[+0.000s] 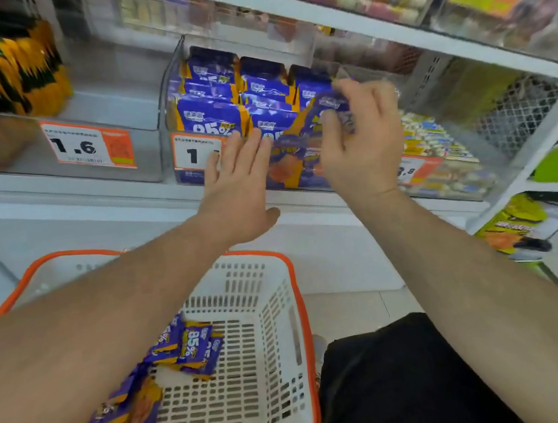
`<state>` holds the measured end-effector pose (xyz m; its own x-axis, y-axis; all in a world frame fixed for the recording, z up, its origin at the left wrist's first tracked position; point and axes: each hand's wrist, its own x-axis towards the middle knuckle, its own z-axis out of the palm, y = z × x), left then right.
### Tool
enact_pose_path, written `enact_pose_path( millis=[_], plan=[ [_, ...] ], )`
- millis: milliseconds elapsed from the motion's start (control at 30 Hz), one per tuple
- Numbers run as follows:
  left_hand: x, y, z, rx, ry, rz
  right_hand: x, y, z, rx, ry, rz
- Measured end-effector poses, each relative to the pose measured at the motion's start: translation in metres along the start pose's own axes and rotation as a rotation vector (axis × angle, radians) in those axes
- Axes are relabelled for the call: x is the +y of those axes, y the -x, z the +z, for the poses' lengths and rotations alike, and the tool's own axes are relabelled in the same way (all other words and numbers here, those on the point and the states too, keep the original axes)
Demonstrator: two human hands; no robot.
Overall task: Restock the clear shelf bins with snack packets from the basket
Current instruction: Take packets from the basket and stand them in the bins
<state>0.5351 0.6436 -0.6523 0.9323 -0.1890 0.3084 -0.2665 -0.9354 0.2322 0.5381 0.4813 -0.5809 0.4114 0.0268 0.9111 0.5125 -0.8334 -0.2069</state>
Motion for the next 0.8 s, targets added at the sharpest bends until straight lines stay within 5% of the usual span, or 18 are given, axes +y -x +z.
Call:
enact_pose_path(
  millis=[100, 267, 567, 800],
  plan=[
    [-0.005, -0.008, 0.009, -0.036, -0.158, 0.020, 0.021, -0.021, -0.002, 0.136, 0.034, 0.030],
    [-0.002, -0.012, 0.015, 0.032, -0.145, 0.014, 0.052, -0.041, 0.017, -0.008, 0.181, 0.171],
    [0.001, -0.011, 0.005, -0.006, -0.113, 0.018, 0.068, -0.049, 0.061, -0.867, 0.511, 0.368],
    [0.000, -0.011, 0.008, -0.008, -0.123, 0.007, 0.068, -0.051, 0.078, -1.048, 0.260, 0.698]
  ],
)
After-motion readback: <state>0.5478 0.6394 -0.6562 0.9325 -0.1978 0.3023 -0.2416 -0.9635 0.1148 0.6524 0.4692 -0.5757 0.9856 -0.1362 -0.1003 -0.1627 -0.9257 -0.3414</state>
